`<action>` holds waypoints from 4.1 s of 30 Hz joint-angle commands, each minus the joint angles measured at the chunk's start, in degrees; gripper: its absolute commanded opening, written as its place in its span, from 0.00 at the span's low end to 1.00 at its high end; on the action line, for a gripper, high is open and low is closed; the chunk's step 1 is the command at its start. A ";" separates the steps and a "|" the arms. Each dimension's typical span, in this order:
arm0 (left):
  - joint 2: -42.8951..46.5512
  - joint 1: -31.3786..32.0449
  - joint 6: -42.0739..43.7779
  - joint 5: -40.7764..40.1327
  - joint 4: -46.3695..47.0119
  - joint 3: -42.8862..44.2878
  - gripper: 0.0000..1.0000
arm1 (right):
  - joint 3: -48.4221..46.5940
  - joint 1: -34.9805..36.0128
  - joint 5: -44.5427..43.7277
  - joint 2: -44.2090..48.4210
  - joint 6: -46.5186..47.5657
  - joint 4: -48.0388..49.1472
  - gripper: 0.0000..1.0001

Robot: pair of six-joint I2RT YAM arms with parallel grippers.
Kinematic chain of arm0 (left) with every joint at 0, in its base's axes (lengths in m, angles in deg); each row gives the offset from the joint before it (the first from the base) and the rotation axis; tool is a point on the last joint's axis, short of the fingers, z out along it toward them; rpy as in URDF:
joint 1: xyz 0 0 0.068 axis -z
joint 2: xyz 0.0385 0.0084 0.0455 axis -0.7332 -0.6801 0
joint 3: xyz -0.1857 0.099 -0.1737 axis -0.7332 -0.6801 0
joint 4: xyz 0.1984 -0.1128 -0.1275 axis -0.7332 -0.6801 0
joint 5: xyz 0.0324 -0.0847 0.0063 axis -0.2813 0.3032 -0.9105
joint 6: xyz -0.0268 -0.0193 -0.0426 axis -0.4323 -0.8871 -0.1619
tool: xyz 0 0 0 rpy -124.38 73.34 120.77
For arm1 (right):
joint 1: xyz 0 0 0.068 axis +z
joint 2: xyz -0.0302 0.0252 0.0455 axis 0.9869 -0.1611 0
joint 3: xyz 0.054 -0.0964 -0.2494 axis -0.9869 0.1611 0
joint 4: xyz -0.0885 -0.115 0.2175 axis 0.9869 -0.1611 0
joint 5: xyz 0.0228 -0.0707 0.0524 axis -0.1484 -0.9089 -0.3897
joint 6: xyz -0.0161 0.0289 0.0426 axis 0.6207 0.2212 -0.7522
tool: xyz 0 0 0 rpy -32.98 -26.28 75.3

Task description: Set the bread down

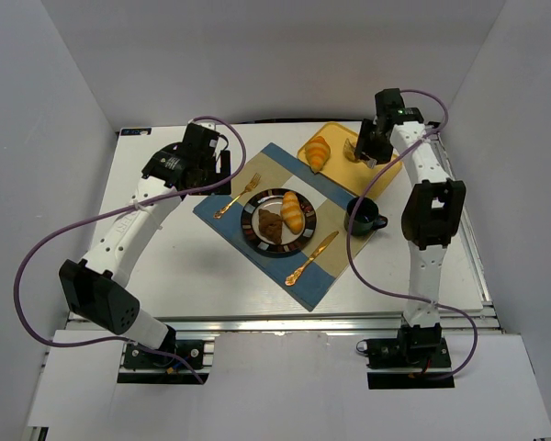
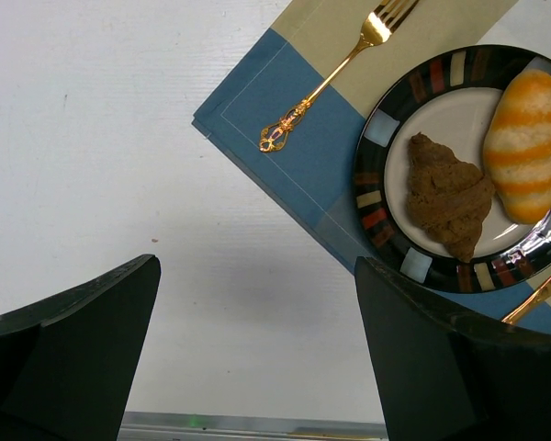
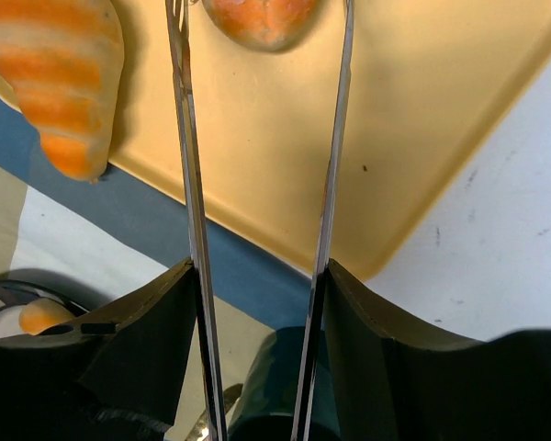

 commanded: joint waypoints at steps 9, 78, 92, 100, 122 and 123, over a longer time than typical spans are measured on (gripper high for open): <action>0.35 -0.34 0.53 -1.21 -0.38 1.96 0.98 | -2.23 0.18 -1.10 0.24 2.28 0.75 0.36; 6.50 -0.25 -1.75 6.26 3.40 -3.14 0.98 | 49.68 3.37 -19.39 59.56 -7.30 1.27 0.58; 7.29 -0.34 -1.75 6.44 3.14 -3.93 0.98 | 75.28 -13.00 -8.23 51.86 -5.71 19.37 0.58; 7.38 -0.34 -1.75 5.56 3.05 -4.02 0.98 | 73.79 -13.18 -5.32 44.12 -6.33 18.41 0.66; 5.53 -0.25 -1.93 -1.47 0.23 2.40 0.98 | 46.19 -13.18 -2.26 72.14 -6.06 -1.82 0.89; 5.36 -0.34 -2.01 -1.74 0.23 2.66 0.98 | 46.63 -13.18 -0.68 72.58 -6.15 -0.76 0.89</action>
